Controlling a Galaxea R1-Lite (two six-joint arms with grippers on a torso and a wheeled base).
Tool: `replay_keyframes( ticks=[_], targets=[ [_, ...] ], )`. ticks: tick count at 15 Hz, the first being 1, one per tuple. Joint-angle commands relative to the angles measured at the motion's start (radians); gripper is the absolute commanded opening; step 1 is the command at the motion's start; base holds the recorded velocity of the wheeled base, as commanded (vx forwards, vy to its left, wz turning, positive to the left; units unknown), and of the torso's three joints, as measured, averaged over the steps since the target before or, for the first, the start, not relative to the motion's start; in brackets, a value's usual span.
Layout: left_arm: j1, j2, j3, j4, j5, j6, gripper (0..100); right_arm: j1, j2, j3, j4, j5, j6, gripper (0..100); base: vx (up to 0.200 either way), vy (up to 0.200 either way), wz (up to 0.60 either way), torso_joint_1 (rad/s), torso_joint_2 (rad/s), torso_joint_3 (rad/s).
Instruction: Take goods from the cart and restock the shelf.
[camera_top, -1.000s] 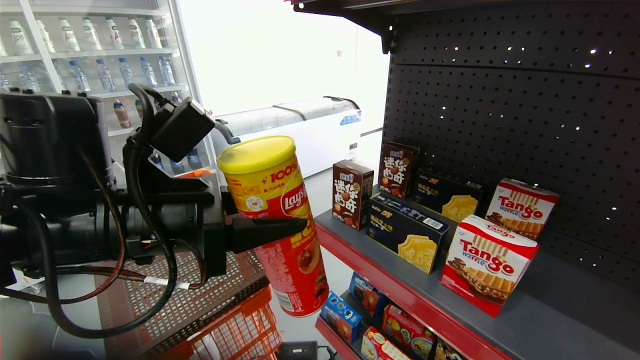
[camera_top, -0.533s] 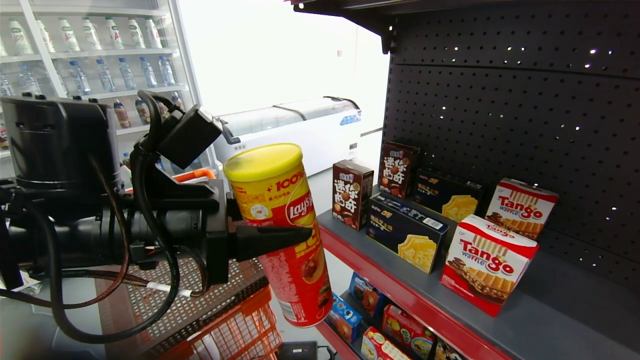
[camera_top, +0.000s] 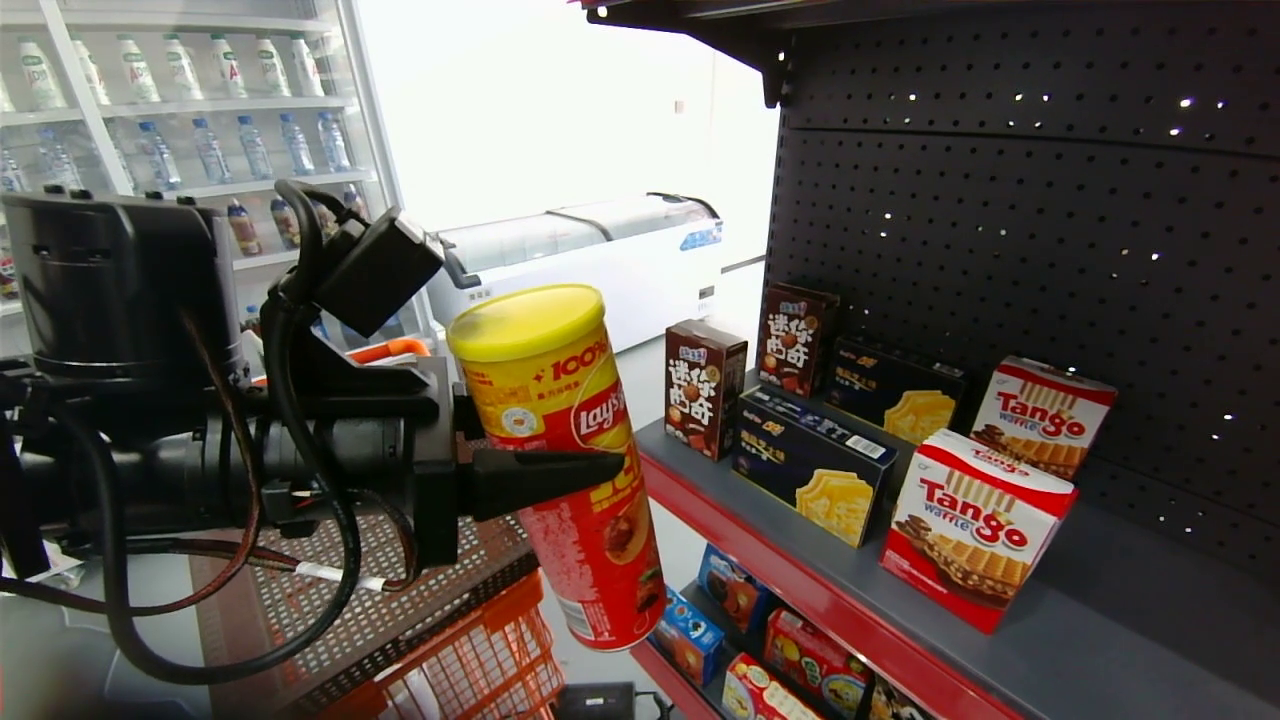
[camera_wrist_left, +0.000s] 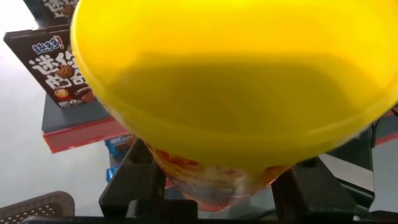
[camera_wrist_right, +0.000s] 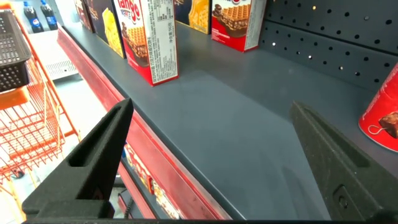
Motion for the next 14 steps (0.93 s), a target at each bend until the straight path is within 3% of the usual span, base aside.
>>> replay_keyframes(
  ticks=[1, 10, 14],
  targets=[
    [-0.013, 0.006, 0.003, -0.018, -0.002, -0.002, 0, 0.0, 0.0, 0.0, 0.0, 0.0, 0.0, 100, 0.0, 0.0, 0.0, 0.0, 0.0, 0.0],
    [-0.015, 0.003, 0.004, -0.015, -0.002, -0.002, 0, 0.0, 0.0, 0.0, 0.0, 0.0, 0.002, 100, 0.0, 0.0, 0.0, 0.0, 0.0, 0.0],
    [-0.044, 0.002, 0.004, -0.015, -0.002, -0.002, 0, 0.0, 0.0, 0.0, 0.0, 0.0, 0.002, 100, 0.0, 0.0, -0.6, 0.001, 0.0, 0.005]
  ],
)
